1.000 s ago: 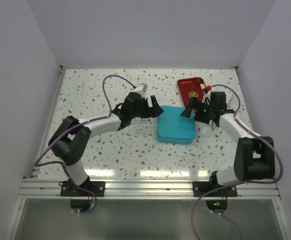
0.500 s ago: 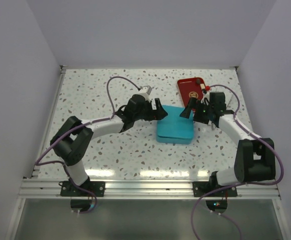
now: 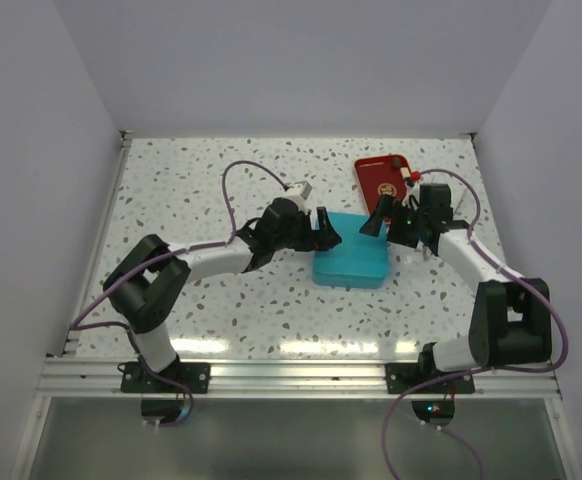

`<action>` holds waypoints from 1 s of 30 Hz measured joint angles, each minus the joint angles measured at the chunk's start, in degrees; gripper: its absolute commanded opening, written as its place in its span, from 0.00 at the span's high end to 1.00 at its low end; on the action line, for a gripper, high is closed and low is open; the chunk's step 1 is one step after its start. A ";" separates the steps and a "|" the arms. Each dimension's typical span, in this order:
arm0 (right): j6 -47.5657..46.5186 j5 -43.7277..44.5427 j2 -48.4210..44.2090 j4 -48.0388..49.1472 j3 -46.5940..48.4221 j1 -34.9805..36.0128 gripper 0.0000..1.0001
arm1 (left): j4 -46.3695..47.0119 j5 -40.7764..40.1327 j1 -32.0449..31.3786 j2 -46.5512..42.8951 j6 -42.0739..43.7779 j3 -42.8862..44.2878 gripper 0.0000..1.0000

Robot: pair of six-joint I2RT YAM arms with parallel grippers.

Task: Pack the chocolate
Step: Close the box lid on the packing box.

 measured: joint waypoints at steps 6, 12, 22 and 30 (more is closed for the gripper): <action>0.00 0.24 -0.44 0.00 -0.09 0.00 0.01 | 0.04 -0.98 -1.07 0.00 -0.87 -0.96 0.08; 0.02 0.15 -0.94 -0.02 -0.33 0.07 0.01 | -0.04 -1.75 -1.53 -0.11 -0.98 -1.51 0.07; 0.02 -0.11 -1.84 -0.13 -0.37 0.37 0.01 | -1.25 -2.32 -2.08 -1.36 -1.05 -1.79 0.07; 0.02 -0.22 -2.32 -0.44 -0.98 0.50 0.01 | -1.29 -2.32 -2.16 -2.67 -1.09 -2.45 0.07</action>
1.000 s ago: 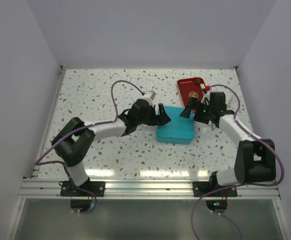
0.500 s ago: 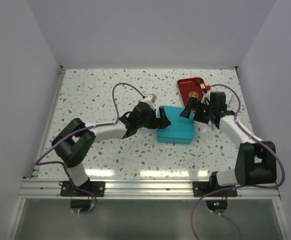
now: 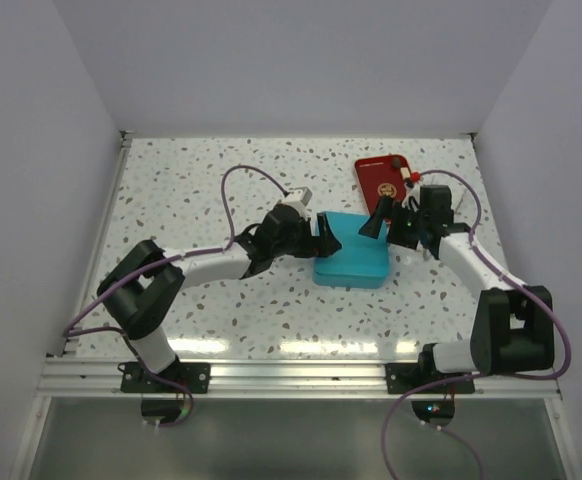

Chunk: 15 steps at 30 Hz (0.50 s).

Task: Pack the chocolate
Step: Close the box lid on the packing box.

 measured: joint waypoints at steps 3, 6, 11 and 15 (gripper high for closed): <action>0.00 0.00 -0.33 -0.20 -0.17 0.13 0.01 | -0.07 0.00 -0.20 0.00 -0.13 -0.20 0.07; 0.00 0.00 -0.74 -0.46 -0.35 0.24 0.01 | -0.11 -0.04 -0.59 -0.07 -0.20 -0.24 0.07; 0.00 -0.02 -0.92 -0.61 -0.50 0.37 0.01 | -0.44 -0.44 -0.76 -0.68 -0.20 -0.31 0.07; 0.02 -0.02 -0.92 -0.61 -0.52 0.59 0.01 | -0.44 -0.76 -0.76 -1.29 -0.20 -0.31 0.07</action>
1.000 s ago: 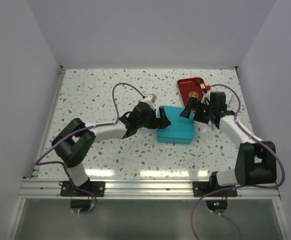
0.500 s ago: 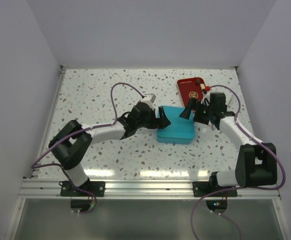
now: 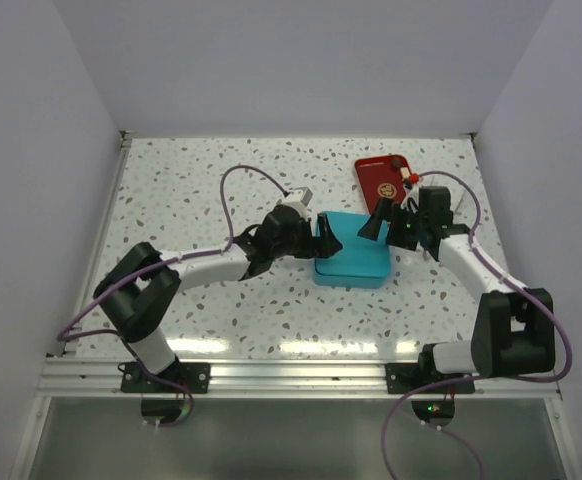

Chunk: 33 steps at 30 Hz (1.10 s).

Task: Pack the chocolate
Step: Close the box lid on the packing box, then reset both arms

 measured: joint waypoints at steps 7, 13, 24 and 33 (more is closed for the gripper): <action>-0.02 -0.02 -0.09 0.07 -0.20 0.02 0.01 | -0.92 -0.31 -0.07 -0.02 0.00 -0.02 0.07; -0.02 0.07 -0.26 0.61 -0.48 0.04 0.01 | -1.57 -1.22 -0.26 -0.42 0.46 -0.02 0.07; -2.10 5.77 -1.11 -3.48 0.83 0.31 0.01 | -5.11 -6.21 3.04 -7.72 4.79 -0.02 0.00; -4.09 11.69 -7.87 -7.76 4.81 0.26 0.01 | -9.55 -11.63 13.88 -19.67 11.17 -1.86 0.00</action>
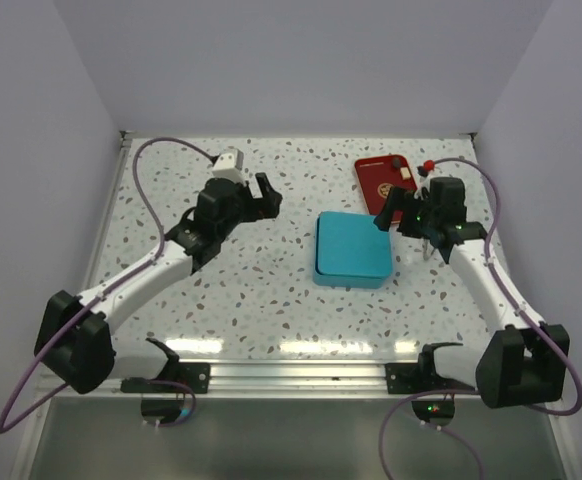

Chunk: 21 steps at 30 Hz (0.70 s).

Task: Pack the chocolate
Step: Reset both arms

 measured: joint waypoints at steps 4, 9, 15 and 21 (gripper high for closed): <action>-0.68 1.60 -1.18 -0.02 0.72 -1.16 0.01 | -4.33 -5.25 0.42 -5.40 4.11 0.00 0.00; -0.90 2.27 -1.75 -0.09 0.70 -4.17 0.01 | -8.98 -12.66 0.55 -11.04 9.03 0.00 0.00; -0.85 2.25 -5.01 0.94 0.59 -8.11 0.01 | -10.84 -17.40 0.55 -14.12 12.39 0.07 0.00; -0.76 2.25 -6.45 2.19 -0.13 -8.50 0.01 | -12.20 -18.97 0.55 -14.16 13.94 0.07 0.00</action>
